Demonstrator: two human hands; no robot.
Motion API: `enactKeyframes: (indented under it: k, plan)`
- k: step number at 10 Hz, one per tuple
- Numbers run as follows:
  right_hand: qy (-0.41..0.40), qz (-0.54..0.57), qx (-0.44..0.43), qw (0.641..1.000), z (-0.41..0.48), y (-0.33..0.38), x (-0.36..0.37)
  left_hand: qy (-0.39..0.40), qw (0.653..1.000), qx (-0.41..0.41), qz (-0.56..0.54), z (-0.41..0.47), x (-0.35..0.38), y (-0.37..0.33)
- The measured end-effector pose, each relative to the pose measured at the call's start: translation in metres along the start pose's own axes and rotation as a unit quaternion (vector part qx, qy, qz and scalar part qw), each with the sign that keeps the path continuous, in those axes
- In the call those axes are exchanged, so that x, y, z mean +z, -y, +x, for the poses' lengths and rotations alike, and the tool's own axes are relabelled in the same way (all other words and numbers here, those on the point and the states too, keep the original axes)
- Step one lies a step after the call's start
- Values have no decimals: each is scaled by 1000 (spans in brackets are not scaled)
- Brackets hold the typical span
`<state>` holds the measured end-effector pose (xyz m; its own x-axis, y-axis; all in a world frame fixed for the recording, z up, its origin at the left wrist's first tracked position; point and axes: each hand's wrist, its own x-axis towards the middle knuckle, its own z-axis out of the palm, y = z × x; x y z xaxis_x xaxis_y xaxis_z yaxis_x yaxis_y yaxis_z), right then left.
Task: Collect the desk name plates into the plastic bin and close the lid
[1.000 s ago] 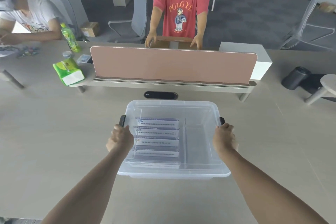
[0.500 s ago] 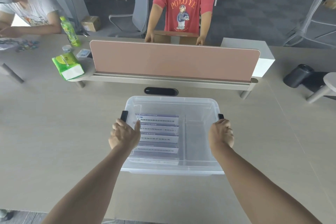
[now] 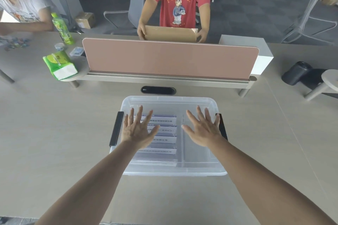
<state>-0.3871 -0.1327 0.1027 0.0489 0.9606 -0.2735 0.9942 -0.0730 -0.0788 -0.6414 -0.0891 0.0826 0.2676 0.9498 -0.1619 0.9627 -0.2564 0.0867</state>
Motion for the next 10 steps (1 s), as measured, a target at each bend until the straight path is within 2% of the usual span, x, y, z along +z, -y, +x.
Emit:
enactKeyframes:
  k: [3, 6, 8, 9, 10]
  plan:
    - [-63, -22, 25, 997, 8, 10, 31, -16, 999, 3, 31, 8, 14, 0]
    - [-47, -39, 27, 998, 16, 9, 29, -2, 999, -5, 45, 11, 15, -3]
    - [19, -72, 41, 996, 14, 15, 6, 44, 998, -11, 52, 11, 0, -5]
    - [79, -74, 38, 993, 8, 21, -6, 72, 996, 9, 46, 9, -20, -6]
    - [149, 48, 61, 986, 0, 19, -47, 27, 999, 19, -2, 4, -40, 1]
